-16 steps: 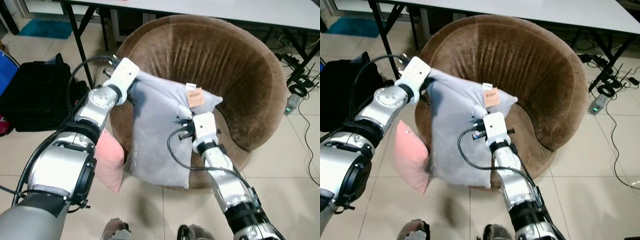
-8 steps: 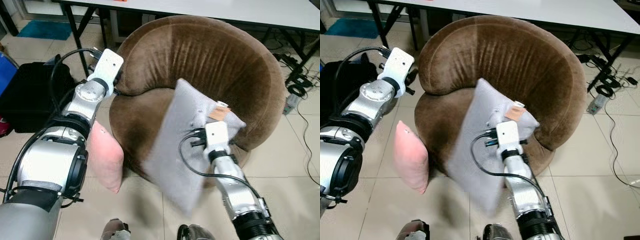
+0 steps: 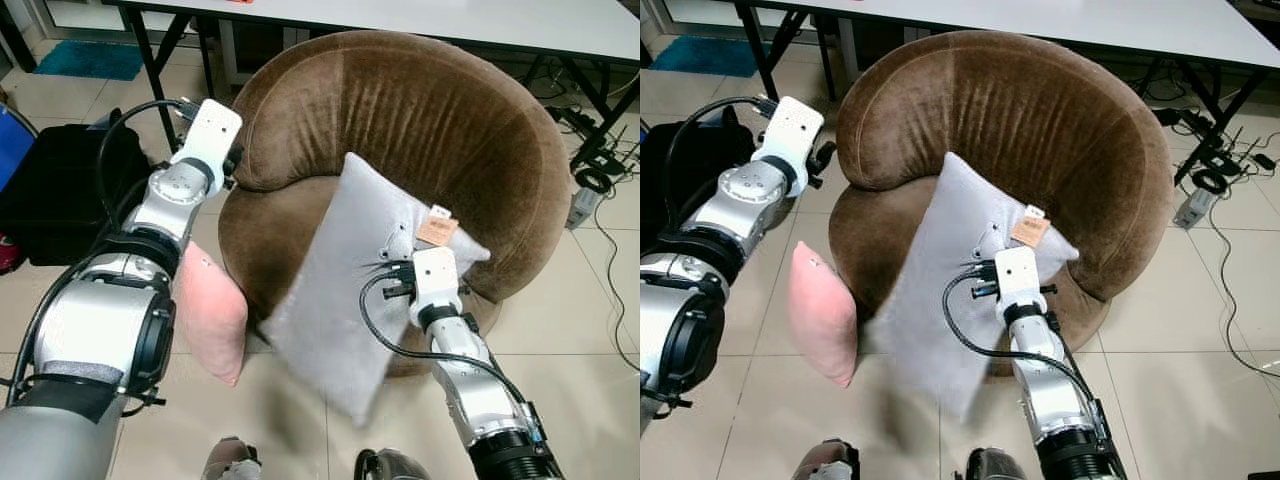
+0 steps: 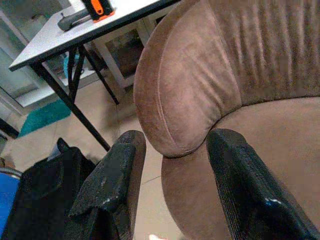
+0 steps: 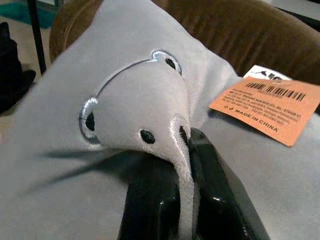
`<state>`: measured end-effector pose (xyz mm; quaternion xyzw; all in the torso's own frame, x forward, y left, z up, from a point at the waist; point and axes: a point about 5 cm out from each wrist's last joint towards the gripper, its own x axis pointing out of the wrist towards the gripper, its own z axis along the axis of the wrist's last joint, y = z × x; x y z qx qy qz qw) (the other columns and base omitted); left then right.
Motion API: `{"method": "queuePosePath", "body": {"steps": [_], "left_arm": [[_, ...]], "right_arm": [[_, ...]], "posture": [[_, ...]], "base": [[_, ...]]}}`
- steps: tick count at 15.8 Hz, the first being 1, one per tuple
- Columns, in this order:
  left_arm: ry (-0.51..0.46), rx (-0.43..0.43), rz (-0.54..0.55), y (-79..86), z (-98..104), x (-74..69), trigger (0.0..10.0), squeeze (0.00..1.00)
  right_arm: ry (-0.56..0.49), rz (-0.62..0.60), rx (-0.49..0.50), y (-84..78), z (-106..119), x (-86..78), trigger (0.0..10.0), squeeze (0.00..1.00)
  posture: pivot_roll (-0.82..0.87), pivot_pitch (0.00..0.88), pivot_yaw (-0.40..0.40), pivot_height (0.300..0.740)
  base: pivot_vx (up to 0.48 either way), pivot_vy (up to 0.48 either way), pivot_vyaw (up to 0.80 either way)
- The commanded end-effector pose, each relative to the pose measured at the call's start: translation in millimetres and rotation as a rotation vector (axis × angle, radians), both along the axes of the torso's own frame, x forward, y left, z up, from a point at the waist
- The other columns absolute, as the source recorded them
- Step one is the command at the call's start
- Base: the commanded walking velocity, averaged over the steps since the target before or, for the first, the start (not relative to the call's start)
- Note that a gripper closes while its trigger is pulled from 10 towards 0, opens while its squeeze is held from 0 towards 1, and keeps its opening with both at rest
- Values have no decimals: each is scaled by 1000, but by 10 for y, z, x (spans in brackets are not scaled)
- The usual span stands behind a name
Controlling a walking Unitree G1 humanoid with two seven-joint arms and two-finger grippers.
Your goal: Move the pillow to the sofa from floor
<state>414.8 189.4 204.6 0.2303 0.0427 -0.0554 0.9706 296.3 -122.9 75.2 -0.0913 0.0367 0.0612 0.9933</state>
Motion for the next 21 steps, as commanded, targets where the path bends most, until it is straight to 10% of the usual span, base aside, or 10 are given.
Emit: {"method": "queuePosePath", "body": {"steps": [1, 12, 21], "left_arm": [[-12, -40, 23, -15, 43, 16, 10000, 0], [-31, -253, -36, -228, -264, -80, 10000, 0], [-96, -131, -112, -366, -109, -48, 10000, 0]], "right_arm": [[-55, -17, -1, -54, 142, 34, 10000, 0], [-38, 4, -61, -101, 211, 204, 10000, 0], [-32, 22, -65, -56, 172, 199, 10000, 0]], "posture": [[-41, 143, -59, 740], [20, 127, -96, 740], [15, 122, -85, 740]], "base": [[0, 0, 0], [0, 0, 0], [480, 0, 0]]}}
